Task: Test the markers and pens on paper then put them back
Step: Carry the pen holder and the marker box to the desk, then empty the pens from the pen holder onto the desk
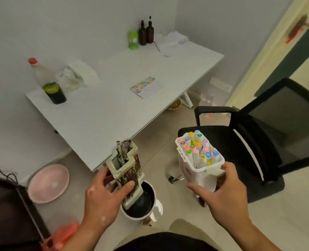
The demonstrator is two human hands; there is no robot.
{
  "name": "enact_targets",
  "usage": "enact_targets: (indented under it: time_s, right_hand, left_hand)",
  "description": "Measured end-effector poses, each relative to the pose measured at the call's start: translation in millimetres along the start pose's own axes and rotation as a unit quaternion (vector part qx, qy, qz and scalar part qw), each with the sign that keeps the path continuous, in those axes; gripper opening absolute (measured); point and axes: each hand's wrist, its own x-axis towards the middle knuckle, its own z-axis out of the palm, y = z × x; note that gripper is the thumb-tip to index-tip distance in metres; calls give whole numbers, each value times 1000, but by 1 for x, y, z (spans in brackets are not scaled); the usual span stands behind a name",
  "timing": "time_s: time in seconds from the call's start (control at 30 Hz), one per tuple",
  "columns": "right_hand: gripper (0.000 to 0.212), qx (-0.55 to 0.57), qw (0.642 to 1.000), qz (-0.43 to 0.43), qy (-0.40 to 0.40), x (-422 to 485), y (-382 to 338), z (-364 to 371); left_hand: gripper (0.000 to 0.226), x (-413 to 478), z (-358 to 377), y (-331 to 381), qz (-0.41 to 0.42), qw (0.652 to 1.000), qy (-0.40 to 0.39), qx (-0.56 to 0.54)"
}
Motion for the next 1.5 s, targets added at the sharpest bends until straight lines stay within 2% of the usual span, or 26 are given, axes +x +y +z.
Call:
enact_targets:
  time_s: [0.17, 0.37, 0.57, 0.8, 0.97, 1.2, 1.33, 1.4, 1.5]
  right_hand:
    - [86, 10, 1000, -5, -25, 99, -9, 14]
    - [84, 0, 998, -35, -48, 244, -10, 60]
    - [80, 33, 984, -91, -153, 442, -37, 153]
    - [76, 49, 946, -136, -290, 649, -79, 296]
    - [76, 35, 920, -179, -346, 705, -89, 367]
    - [77, 56, 891, -225, -390, 741, -64, 435]
    - [77, 120, 873, -269, -389, 766, -52, 458]
    - [78, 139, 863, -293, -388, 775, -48, 467]
    - [93, 144, 857, -323, -376, 784, -43, 474]
  left_hand:
    - [66, 75, 8, 26, -19, 998, 30, -44]
    - [61, 152, 29, 33, -43, 990, 102, -87]
    - [62, 267, 78, 52, -86, 971, 195, -108]
    - [61, 421, 134, 83, -154, 948, 269, -77]
    - [63, 479, 155, 84, -171, 937, 298, -67]
    - [67, 520, 167, 45, -136, 927, 347, -32]
    - [78, 521, 176, 17, -87, 919, 384, -20]
    - [76, 515, 184, 9, -59, 914, 402, -11]
    - [71, 506, 195, 3, -22, 901, 433, 27]
